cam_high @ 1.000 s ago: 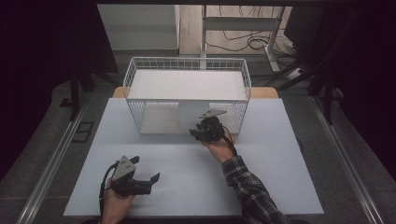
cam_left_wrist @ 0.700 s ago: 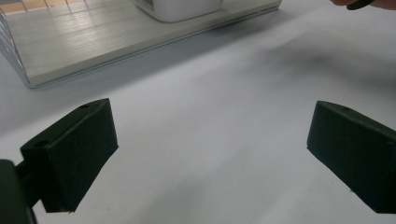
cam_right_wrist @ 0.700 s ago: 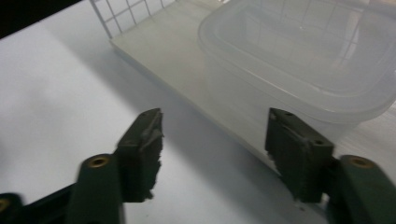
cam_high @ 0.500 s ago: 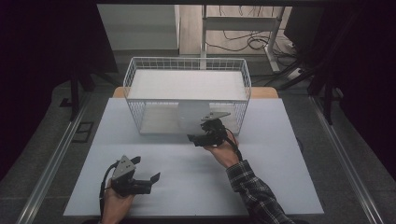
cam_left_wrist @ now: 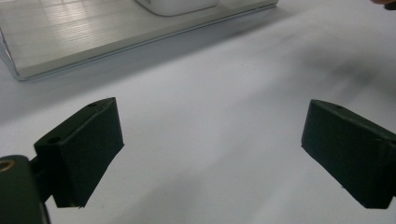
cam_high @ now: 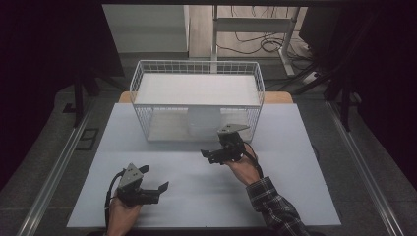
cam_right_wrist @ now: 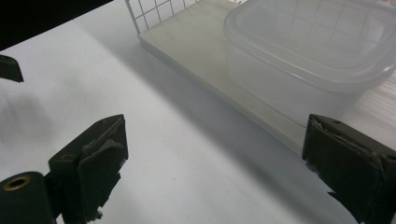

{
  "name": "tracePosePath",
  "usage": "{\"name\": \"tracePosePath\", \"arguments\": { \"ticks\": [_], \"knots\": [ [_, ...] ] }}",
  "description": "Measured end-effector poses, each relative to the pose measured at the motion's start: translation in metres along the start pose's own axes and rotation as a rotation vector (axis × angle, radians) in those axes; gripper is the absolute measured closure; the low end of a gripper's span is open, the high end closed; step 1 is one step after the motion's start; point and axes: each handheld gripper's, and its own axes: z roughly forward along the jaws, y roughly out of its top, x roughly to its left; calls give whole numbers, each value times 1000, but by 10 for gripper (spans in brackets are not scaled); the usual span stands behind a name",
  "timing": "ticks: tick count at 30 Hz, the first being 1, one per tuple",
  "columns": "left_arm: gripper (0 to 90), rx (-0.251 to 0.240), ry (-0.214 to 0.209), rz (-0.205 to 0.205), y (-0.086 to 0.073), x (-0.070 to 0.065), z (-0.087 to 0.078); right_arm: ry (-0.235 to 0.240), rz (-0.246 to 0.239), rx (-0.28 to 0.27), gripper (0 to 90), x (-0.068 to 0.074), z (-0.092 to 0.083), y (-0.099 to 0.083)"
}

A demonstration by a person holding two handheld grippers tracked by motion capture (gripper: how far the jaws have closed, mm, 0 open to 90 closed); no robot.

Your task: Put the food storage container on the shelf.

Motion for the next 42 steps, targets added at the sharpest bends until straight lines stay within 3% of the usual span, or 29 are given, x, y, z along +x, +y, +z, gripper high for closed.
{"name": "tracePosePath", "arguments": {
  "ticks": [12,16,31,42],
  "knots": [
    [44,24,-24,4,0,0,2,2,-23,-16,20,5,-27,-17],
    [42,40,-32,8,0,-2,4,-5,-14,-73,18,6,-41,-34],
    [37,73,-48,14,0,-3,6,-20,-9,-49,3,10,-64,-63],
    [27,95,-28,18,1,1,-2,-42,20,-33,0,11,-85,-78]
  ]
}}
